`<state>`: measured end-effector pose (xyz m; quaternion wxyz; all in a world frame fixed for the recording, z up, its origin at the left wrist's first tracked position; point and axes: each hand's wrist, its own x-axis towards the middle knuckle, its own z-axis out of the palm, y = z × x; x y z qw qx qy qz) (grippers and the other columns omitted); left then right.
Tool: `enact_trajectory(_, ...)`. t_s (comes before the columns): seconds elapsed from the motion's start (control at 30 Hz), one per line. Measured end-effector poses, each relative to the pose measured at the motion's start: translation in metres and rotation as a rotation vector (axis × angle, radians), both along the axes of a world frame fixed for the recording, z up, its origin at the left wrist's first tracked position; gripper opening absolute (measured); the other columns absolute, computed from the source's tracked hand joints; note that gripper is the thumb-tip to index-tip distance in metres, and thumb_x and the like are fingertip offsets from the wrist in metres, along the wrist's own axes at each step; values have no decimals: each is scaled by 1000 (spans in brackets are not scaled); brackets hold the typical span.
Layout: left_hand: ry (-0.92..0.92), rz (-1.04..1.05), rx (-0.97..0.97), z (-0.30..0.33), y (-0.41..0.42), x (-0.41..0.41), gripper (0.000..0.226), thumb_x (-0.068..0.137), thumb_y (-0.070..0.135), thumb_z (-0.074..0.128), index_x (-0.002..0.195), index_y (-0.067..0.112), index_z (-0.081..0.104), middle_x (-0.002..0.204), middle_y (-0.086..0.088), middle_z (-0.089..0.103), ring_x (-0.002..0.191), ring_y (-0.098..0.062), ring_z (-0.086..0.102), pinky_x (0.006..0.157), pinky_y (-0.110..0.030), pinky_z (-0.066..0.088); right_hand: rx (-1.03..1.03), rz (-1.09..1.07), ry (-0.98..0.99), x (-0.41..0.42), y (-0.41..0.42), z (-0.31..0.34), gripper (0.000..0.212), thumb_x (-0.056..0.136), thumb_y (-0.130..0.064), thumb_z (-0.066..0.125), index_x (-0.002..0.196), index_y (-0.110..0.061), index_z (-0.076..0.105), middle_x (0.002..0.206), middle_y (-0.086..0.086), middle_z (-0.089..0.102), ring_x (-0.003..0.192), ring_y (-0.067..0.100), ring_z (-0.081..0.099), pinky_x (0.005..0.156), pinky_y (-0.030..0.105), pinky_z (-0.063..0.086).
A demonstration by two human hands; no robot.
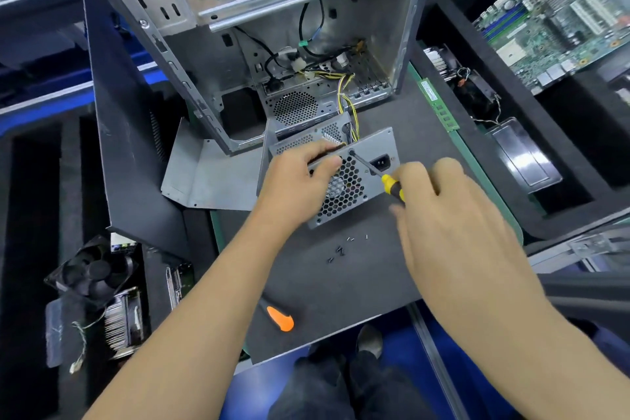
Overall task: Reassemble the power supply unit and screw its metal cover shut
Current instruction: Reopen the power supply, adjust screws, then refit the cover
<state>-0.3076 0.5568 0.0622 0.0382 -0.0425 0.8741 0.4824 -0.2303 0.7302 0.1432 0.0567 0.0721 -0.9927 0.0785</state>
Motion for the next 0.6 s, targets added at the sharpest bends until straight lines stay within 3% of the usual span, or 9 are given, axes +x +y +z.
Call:
enact_trajectory(0.07,43,20,-47,-5,12,14,24,95,32,58,117,30,69,95,13,70,89,-15,64,84,-34,52,-54,-22,72,5,15,-10,24,77,-3,79,96,-5,64,77,10,50,57,32,48,44,31,35)
enact_trajectory(0.13,116,5,-131,-12,23,27,26,96,30,57,120,26,66,98,6,67,92,-19,60,82,-36,49,-153,-68,109,13,32,-27,13,90,-15,68,100,-8,68,74,7,54,55,32,52,43,34,44)
enact_trajectory(0.23,203,12,-259,-27,42,42,29,97,22,59,125,15,64,98,-2,63,95,-26,58,80,-38,46,-302,-110,30,34,48,-62,21,94,-24,57,104,-11,70,70,1,58,56,28,56,48,37,48)
enact_trajectory(0.33,196,-7,-348,-42,61,50,32,96,17,62,127,8,62,103,-8,65,99,-31,59,83,-39,46,-634,-213,-180,37,58,-98,16,95,-29,58,97,-21,72,63,-5,57,59,17,49,59,29,45)
enact_trajectory(0.47,193,-42,-435,-52,56,40,35,95,15,64,128,3,61,106,-13,65,100,-35,61,86,-42,46,-1368,-468,-705,17,66,-127,23,97,-31,59,87,-19,75,58,-3,34,55,19,26,50,29,23)
enact_trajectory(0.53,186,-99,-490,-52,48,30,35,96,19,64,128,5,60,102,-11,63,96,-33,58,83,-41,42,-1359,-456,-698,12,65,-137,19,97,-34,59,94,-24,75,63,-11,44,55,11,33,56,26,27)
enact_trajectory(0.6,176,-162,-502,-51,43,21,37,95,22,64,128,8,59,105,-8,61,97,-27,53,83,-38,38,-1156,-409,-475,12,67,-147,7,93,-36,63,98,-36,69,78,-16,62,66,5,52,65,23,40)
